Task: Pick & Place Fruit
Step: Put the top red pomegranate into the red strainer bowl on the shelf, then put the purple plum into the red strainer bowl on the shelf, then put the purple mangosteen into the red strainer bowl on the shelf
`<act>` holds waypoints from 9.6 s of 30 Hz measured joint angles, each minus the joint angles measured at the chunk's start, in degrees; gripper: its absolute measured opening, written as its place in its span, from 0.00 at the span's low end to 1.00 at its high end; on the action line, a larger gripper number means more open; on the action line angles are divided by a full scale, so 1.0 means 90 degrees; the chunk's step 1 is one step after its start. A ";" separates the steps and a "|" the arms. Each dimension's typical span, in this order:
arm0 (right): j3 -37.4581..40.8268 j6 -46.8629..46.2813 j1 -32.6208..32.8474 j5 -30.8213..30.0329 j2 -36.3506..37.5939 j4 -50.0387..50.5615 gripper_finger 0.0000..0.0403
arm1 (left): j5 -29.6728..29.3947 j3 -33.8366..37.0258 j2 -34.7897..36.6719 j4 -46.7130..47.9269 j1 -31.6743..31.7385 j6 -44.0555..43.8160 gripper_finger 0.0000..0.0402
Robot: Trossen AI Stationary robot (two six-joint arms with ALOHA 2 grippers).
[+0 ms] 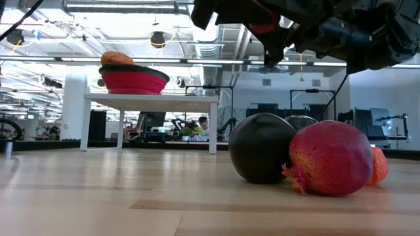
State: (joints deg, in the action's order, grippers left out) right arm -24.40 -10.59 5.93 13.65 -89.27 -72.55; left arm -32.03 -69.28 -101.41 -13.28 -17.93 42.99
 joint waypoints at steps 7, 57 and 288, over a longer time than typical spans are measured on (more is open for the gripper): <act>0.0000 0.0029 -0.0032 0.0202 0.0000 0.0186 0.60 | 0.0059 0.0000 0.0000 -0.0011 -0.0062 -0.0540 0.44; -0.0318 0.0049 -0.0328 0.1095 -0.0004 0.1364 0.69 | 0.1007 -0.0010 0.3169 0.5782 0.6790 -0.5660 0.52; 0.0053 -0.0312 0.3500 -0.3372 0.0327 0.0728 0.69 | -0.0576 -0.0005 0.2463 0.5226 0.6353 -0.6990 0.85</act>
State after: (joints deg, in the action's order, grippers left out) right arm -23.92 -13.40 37.43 -16.70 -86.33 -66.00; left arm -37.21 -69.32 -79.24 33.76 39.24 -19.92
